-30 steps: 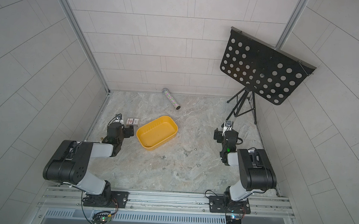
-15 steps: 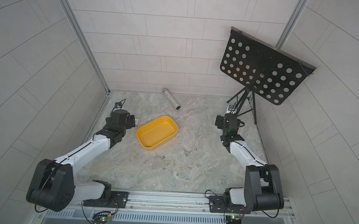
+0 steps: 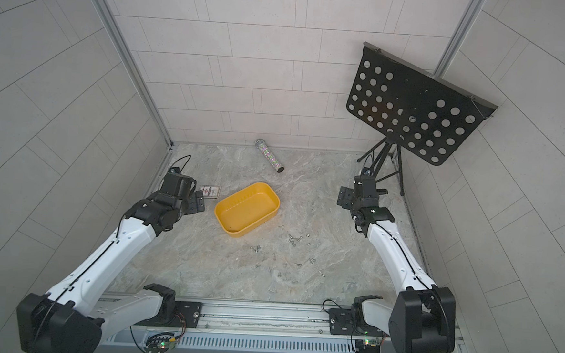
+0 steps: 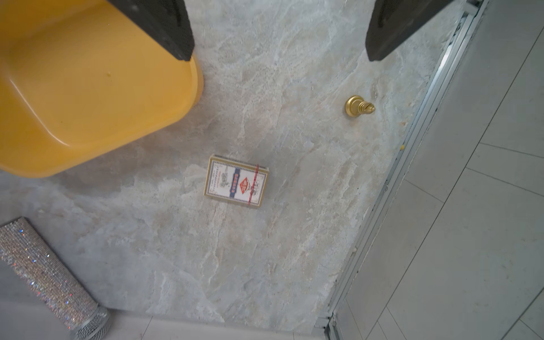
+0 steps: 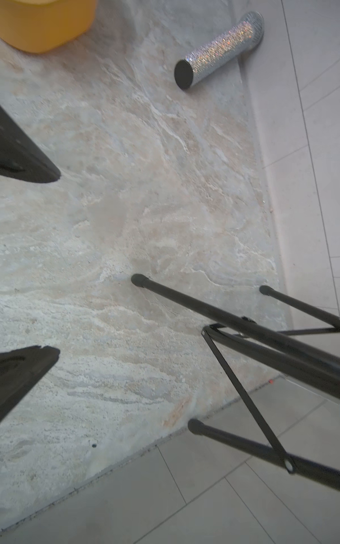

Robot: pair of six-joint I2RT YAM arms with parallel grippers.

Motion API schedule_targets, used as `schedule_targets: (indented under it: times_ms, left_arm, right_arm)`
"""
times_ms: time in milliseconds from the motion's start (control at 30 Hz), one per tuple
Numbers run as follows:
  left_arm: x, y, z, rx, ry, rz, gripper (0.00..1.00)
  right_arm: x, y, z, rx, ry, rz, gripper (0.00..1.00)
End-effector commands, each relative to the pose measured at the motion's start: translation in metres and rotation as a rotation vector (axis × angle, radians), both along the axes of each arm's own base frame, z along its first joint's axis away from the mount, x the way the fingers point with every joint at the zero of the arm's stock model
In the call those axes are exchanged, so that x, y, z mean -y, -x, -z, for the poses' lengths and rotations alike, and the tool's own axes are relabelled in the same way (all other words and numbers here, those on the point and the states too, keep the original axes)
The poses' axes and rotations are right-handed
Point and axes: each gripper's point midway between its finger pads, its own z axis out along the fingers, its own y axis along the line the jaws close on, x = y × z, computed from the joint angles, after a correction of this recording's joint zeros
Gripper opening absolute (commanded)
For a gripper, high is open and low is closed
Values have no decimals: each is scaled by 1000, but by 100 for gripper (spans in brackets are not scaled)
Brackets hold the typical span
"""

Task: Put the screws on the desktop into the storage box
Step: Adjust the storage box at the center of the board.

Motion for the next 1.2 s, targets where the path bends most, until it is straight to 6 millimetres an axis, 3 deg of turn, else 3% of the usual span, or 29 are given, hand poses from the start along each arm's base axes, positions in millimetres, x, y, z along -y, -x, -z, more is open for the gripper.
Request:
schedule_targets:
  times_ms: [0, 167, 367, 700, 1167]
  left_arm:
    - [-1, 46, 21, -210, 21, 0, 99]
    - [28, 54, 44, -260, 209, 30, 96]
    - [46, 49, 62, -335, 289, 42, 90]
    - [65, 30, 89, -375, 312, 24, 81]
    - [83, 3, 110, -403, 294, 27, 77]
  right_arm:
    - [-23, 16, 7, -119, -38, -67, 90]
    - [-54, 21, 8, -191, -38, -161, 88]
    - [-81, 29, 17, -259, -33, -248, 87]
    - [-88, 33, 28, -306, -23, -280, 87]
    - [-92, 31, 38, -338, -23, -294, 87]
